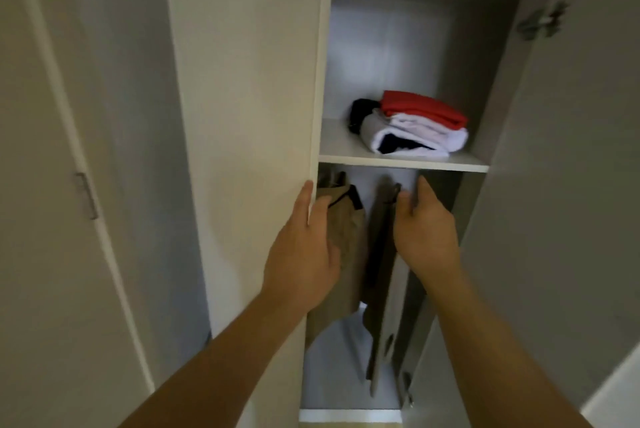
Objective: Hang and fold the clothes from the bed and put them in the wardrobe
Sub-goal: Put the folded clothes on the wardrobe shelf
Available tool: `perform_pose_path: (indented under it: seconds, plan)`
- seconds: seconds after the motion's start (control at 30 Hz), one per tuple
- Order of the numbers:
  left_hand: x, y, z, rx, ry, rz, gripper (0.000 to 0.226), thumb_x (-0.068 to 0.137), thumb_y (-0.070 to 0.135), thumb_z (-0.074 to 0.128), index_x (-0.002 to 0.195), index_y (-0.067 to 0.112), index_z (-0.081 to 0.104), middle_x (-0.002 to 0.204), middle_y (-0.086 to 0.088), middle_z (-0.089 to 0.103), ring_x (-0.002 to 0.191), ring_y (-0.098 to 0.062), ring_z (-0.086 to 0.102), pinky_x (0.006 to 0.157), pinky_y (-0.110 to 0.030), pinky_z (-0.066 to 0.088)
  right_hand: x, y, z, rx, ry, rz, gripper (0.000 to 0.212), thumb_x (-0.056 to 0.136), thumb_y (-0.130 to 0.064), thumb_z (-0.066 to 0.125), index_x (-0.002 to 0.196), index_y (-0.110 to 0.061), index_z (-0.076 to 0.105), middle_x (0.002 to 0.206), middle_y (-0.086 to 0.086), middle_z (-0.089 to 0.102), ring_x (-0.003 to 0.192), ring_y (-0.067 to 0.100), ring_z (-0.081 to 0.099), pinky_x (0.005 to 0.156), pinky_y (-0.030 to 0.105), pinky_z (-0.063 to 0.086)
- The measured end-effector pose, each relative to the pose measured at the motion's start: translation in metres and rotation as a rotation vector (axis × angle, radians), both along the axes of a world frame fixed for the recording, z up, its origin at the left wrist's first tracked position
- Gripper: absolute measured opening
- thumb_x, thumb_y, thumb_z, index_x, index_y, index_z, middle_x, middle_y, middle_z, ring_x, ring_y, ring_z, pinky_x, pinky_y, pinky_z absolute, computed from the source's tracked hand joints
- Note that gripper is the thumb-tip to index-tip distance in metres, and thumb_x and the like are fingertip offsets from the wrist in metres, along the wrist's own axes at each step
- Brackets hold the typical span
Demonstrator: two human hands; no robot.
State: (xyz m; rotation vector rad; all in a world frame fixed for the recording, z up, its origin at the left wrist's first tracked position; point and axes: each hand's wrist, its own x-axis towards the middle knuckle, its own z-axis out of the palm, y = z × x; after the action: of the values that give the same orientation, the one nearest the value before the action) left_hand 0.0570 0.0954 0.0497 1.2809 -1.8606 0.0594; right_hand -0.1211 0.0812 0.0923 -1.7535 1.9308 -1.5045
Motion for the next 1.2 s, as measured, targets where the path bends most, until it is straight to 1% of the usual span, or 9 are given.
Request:
perform_pose_path:
  seconds: [0.07, 0.13, 0.37, 0.57, 0.67, 0.73, 0.83, 1.0, 1.2]
  plan:
    - [-0.017, -0.009, 0.009, -0.005, -0.007, -0.05, 0.056, 0.094, 0.019, 0.058, 0.148, 0.016, 0.042, 0.163, -0.003, 0.026, 0.138, -0.023, 0.045, 0.107, -0.039, 0.047, -0.026, 0.01, -0.002, -0.019, 0.024, -0.102, 0.048, 0.105, -0.03, 0.046, 0.149, -0.013, 0.039, 0.152, 0.016, 0.044, 0.137, 0.035, 0.044, 0.105, 0.04, 0.042]
    - [-0.041, -0.015, 0.016, -0.027, 0.014, -0.103, 0.052, 0.092, 0.019, 0.06, 0.143, 0.015, 0.047, 0.156, -0.004, 0.039, 0.137, -0.023, 0.046, 0.109, -0.038, 0.045, -0.054, 0.022, -0.001, -0.035, 0.04, -0.26, 0.062, 0.102, -0.028, 0.052, 0.156, -0.01, 0.027, 0.163, 0.02, 0.02, 0.15, 0.036, 0.022, 0.121, 0.045, 0.027]
    - [-0.135, -0.014, 0.017, -0.044, -0.07, -0.312, 0.046, 0.091, 0.023, 0.064, 0.136, 0.022, 0.052, 0.149, -0.001, 0.049, 0.131, -0.017, 0.052, 0.103, -0.02, 0.034, -0.132, 0.068, 0.005, -0.103, 0.155, -0.779, 0.08, 0.096, -0.03, 0.061, 0.158, -0.02, 0.011, 0.166, 0.017, -0.009, 0.154, 0.034, -0.011, 0.123, 0.057, 0.006]
    - [-0.189, -0.011, 0.013, -0.066, -0.103, -0.503, 0.048, 0.089, 0.019, 0.067, 0.133, 0.025, 0.049, 0.153, 0.004, 0.042, 0.133, -0.015, 0.05, 0.099, -0.018, 0.037, -0.185, 0.093, 0.002, -0.078, -0.007, -0.854, 0.098, 0.093, -0.021, 0.059, 0.157, -0.015, -0.016, 0.166, 0.018, -0.012, 0.154, 0.031, -0.011, 0.123, 0.054, -0.001]
    - [-0.199, -0.012, 0.012, -0.064, -0.114, -0.523, 0.047, 0.089, 0.019, 0.066, 0.133, 0.024, 0.049, 0.152, 0.005, 0.04, 0.132, -0.016, 0.05, 0.098, -0.021, 0.039, -0.202, 0.091, -0.002, -0.012, -0.238, -0.69, 0.097, 0.094, -0.021, 0.054, 0.156, -0.016, -0.02, 0.164, 0.015, 0.021, 0.151, 0.032, 0.022, 0.124, 0.052, 0.015]
    - [-0.201, -0.014, 0.013, -0.058, -0.109, -0.514, 0.047, 0.089, 0.019, 0.067, 0.132, 0.024, 0.05, 0.152, 0.004, 0.041, 0.131, -0.017, 0.052, 0.095, -0.02, 0.04, -0.203, 0.088, -0.009, -0.003, -0.267, -0.658, 0.095, 0.094, -0.021, 0.055, 0.158, -0.014, -0.014, 0.164, 0.012, 0.025, 0.147, 0.03, 0.032, 0.121, 0.05, 0.027]
    - [-0.196, -0.019, 0.012, -0.05, -0.094, -0.519, 0.047, 0.089, 0.017, 0.068, 0.131, 0.024, 0.05, 0.152, 0.003, 0.041, 0.13, -0.016, 0.053, 0.095, -0.019, 0.041, -0.205, 0.08, -0.017, -0.019, -0.19, -0.788, 0.091, 0.093, -0.026, 0.06, 0.16, -0.009, 0.001, 0.166, 0.01, 0.016, 0.149, 0.031, 0.025, 0.12, 0.048, 0.024]
    - [-0.176, -0.032, 0.007, -0.026, -0.125, -0.471, 0.045, 0.09, 0.022, 0.067, 0.132, 0.024, 0.05, 0.153, 0.005, 0.039, 0.127, -0.013, 0.053, 0.097, -0.017, 0.041, -0.219, 0.059, -0.011, -0.025, -0.387, -0.974, 0.079, 0.083, -0.032, 0.069, 0.151, -0.017, 0.03, 0.149, 0.013, 0.031, 0.132, 0.038, 0.034, 0.11, 0.053, 0.028]
    - [-0.151, -0.05, -0.005, 0.002, -0.104, -0.373, 0.047, 0.09, 0.022, 0.066, 0.135, 0.024, 0.051, 0.154, 0.004, 0.039, 0.134, -0.013, 0.048, 0.105, -0.019, 0.034, -0.203, 0.04, -0.022, -0.296, -0.45, -1.117, 0.045, 0.089, -0.017, 0.058, 0.133, -0.011, 0.05, 0.141, 0.014, 0.041, 0.126, 0.038, 0.042, 0.104, 0.05, 0.032]
